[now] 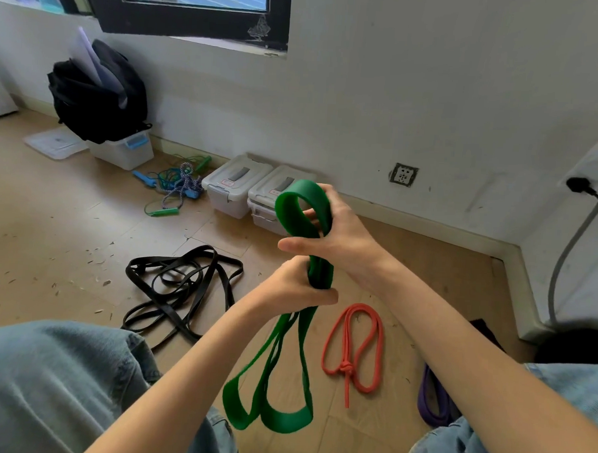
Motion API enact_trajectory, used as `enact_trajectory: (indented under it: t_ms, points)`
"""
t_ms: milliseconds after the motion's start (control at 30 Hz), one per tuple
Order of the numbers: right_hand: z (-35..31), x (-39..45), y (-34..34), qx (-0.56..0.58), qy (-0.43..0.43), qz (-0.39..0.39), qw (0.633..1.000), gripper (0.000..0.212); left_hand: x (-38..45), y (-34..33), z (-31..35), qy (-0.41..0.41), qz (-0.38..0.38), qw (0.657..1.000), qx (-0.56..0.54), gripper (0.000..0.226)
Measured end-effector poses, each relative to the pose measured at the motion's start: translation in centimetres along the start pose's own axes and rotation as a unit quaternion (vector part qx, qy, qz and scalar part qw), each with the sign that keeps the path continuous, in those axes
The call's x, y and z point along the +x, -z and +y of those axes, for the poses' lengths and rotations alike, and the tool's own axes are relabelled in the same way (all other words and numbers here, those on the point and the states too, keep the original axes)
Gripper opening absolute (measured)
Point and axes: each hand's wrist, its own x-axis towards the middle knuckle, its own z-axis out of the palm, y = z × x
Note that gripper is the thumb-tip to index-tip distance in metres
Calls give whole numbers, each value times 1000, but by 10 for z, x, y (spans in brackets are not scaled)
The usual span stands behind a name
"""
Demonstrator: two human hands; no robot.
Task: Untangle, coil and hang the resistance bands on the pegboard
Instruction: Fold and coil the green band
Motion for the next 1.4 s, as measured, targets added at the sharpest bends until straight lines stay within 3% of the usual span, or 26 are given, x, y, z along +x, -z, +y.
enact_trajectory:
  t_ms: [100, 167, 267, 400, 500, 567, 633, 667, 733, 800, 833, 867, 900, 1033, 1233, 1400]
  points:
    - [-1, 1, 1, 131, -4, 73, 989, 42, 2, -1, 0, -25, 26, 997, -66, 25]
    - [-6, 2, 6, 269, -15, 115, 956, 26, -4, -2, -14, -14, 13, 998, -68, 24]
    - [-9, 7, 23, 392, 3, 163, 905, 23, -16, -3, -37, 59, -35, 998, -10, 26]
    - [16, 2, 60, 429, -9, 233, 873, 18, -9, 14, -27, 16, 122, 992, -28, 19]
    - [60, -14, 67, 373, -162, 193, 893, 11, -1, 30, -10, -4, 198, 978, -69, 29]
    - [88, -23, 59, 285, -278, 149, 905, 36, 0, 35, -1, 1, 175, 983, -47, 30]
    - [103, -29, 53, 181, -344, 157, 908, 81, 3, 37, 5, 22, 131, 991, 15, 25]
    - [104, -30, 54, 106, -339, 181, 917, 98, 4, 37, 6, 31, 108, 992, 57, 20]
    - [100, -29, 59, -33, -247, 179, 952, 111, 5, 32, 8, 43, 63, 989, 124, 11]
    - [86, -28, 53, -66, -128, 4, 990, 99, 6, 27, 13, 44, 28, 983, 174, 10]
    - [78, -28, 44, -63, -101, -105, 987, 88, 6, 25, 15, 41, 13, 980, 196, 13]
    - [73, -26, 33, -74, -83, -166, 980, 75, 5, 25, 18, 39, 4, 975, 217, 16]
    - [72, -24, 23, -87, -62, -174, 979, 61, 4, 27, 20, 35, 3, 972, 232, 17]
    - [61, -14, 6, -83, 0, -54, 995, 17, -2, 48, 15, 18, 10, 976, 217, 13]
    - [31, -17, 16, 26, 54, -5, 998, 25, -5, 26, -16, -3, 30, 1000, -10, 19]
    - [22, -14, 29, 193, 55, 81, 976, 18, -6, 17, -38, 12, 41, 999, 3, 28]
